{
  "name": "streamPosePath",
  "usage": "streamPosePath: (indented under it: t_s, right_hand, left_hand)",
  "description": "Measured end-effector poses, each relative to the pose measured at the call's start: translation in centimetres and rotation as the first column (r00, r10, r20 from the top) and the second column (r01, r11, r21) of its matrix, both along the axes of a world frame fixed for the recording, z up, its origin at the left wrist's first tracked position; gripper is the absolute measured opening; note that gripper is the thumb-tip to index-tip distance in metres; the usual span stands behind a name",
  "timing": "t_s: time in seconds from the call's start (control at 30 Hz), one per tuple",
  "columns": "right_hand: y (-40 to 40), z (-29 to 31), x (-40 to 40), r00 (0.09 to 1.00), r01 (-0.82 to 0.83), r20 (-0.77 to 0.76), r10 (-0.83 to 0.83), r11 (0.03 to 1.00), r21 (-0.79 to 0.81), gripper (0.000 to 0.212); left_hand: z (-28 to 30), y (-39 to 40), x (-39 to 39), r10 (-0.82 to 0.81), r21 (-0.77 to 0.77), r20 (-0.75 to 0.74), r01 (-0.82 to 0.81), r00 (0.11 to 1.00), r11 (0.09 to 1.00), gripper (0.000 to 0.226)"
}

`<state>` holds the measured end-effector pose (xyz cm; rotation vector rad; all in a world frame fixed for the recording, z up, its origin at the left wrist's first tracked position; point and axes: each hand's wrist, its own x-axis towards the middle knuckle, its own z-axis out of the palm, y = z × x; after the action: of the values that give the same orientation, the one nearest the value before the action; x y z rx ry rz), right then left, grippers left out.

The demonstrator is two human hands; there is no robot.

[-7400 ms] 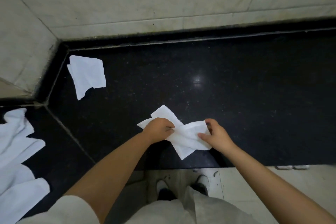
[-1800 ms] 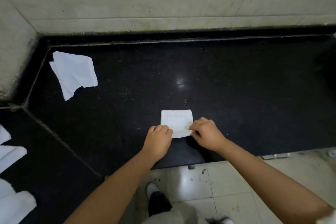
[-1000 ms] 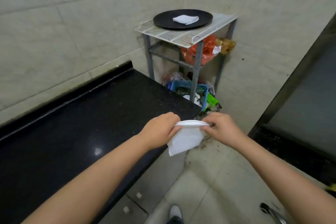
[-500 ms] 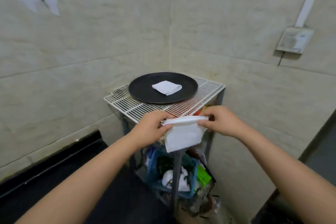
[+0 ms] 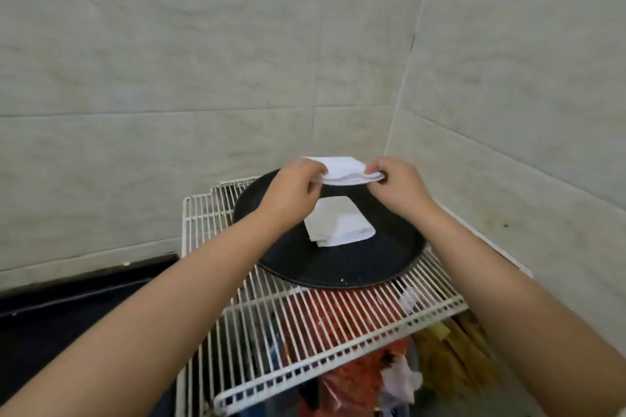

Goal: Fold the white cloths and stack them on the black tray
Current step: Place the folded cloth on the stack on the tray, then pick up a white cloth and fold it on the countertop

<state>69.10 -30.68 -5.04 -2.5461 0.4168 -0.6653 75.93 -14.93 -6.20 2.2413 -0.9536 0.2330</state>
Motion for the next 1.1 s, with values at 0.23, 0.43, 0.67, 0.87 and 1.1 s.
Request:
streamPosePath:
  t_s: [0.23, 0.43, 0.67, 0.87, 1.1]
  right_hand:
    - [-4.3, -5.9, 1.6, 0.911, -0.240, -0.338, 0.237, 0.970, 0.034, 0.025]
    - [-4.7, -5.2, 1.8, 0.896, -0.315, -0.326, 0.300, 0.949, 0.006, 0.026]
    - [-3.1, -5.0, 0.3, 0.777, -0.398, -0.581, 0.242, 0.904, -0.154, 0.032]
    - [3.2, -2.6, -0.9, 0.838, -0.417, -0.492, 0.237, 0.859, -0.298, 0.040]
    - [23.5, -1.8, -3.7, 0.722, -0.685, -0.386, 0.574, 0.669, -0.287, 0.036]
  left_hand:
    - [-5.8, -2.6, 0.1, 0.028, 0.416, -0.077, 0.006, 0.997, 0.909, 0.034]
    - [-5.1, -2.6, -0.2, 0.112, 0.359, -0.013, -0.100, 0.994, 0.928, 0.033]
    - [-5.8, -1.6, -2.4, 0.130, 0.481, -0.105, -0.064, 0.986, 0.874, 0.047]
    - [-4.1, 4.3, -5.4, 0.245, 0.506, 0.020, -0.222, 0.969, 0.834, 0.054]
    - [-3.8, 25.1, -11.8, 0.583, 0.505, 0.092, -0.542, 0.807, 0.672, 0.043]
